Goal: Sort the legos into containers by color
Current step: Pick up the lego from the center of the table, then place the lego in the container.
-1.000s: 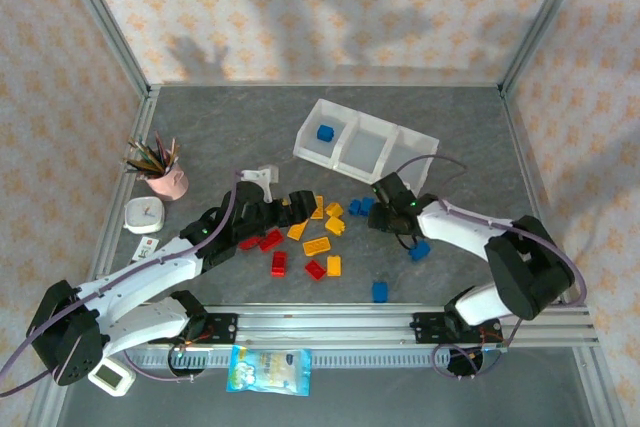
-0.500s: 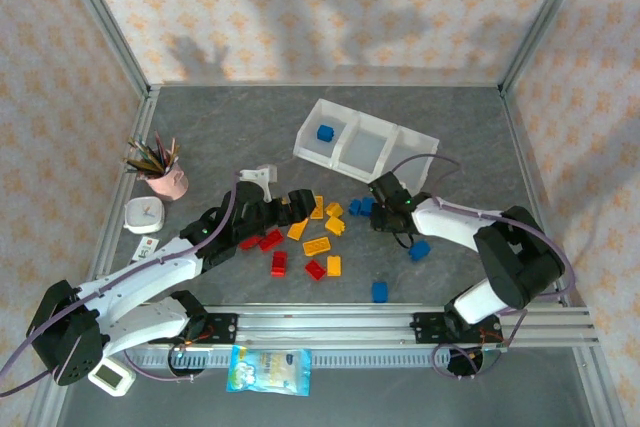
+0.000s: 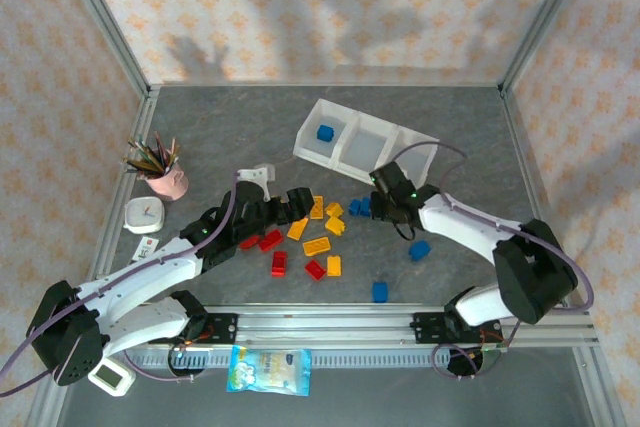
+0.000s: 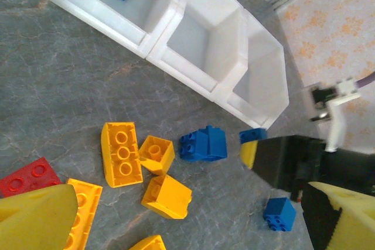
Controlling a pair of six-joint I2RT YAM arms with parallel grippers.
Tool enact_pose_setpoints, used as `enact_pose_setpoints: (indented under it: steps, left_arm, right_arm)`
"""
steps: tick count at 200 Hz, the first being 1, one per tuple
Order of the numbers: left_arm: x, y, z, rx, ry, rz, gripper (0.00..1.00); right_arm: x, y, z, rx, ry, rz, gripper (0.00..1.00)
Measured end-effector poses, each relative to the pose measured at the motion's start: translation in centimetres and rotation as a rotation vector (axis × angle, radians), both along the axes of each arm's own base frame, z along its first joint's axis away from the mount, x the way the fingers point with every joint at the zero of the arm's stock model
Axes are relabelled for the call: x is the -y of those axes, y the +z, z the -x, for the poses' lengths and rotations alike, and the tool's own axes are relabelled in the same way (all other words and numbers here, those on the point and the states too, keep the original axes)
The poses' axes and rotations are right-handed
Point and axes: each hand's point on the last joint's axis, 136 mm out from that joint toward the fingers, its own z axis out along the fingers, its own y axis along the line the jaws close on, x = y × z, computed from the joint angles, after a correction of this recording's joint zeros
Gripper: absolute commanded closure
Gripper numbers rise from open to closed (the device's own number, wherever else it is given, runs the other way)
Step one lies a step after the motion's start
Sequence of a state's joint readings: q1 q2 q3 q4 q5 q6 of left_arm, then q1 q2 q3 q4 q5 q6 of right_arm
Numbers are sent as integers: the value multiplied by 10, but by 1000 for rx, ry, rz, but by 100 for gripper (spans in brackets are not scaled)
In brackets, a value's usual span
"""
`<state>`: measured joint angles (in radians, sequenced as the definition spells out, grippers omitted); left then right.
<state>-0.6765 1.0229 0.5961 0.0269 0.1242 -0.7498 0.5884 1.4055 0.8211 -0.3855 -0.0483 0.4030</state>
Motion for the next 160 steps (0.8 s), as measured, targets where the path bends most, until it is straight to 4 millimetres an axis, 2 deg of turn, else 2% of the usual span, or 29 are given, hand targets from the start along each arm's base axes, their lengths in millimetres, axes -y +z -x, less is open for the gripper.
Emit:
enact_pose_setpoints:
  steps: [35,61,116,160]
  left_arm:
    - [-15,7,-13,18,47,-14,1]
    - [-30,14,-24,34,92,-20,1]
    - [-57,23,-42,58,167,-28,1]
    - [-72,10,-55,22,206,-38,1]
  right_arm:
    - [-23,42,-19,82,34,-41,88]
    - [-50,61,-40,119,76,-48,89]
    - [-109,69,-97,159,157,-31,89]
    - [-146,65,-147,199,195,-11,89]
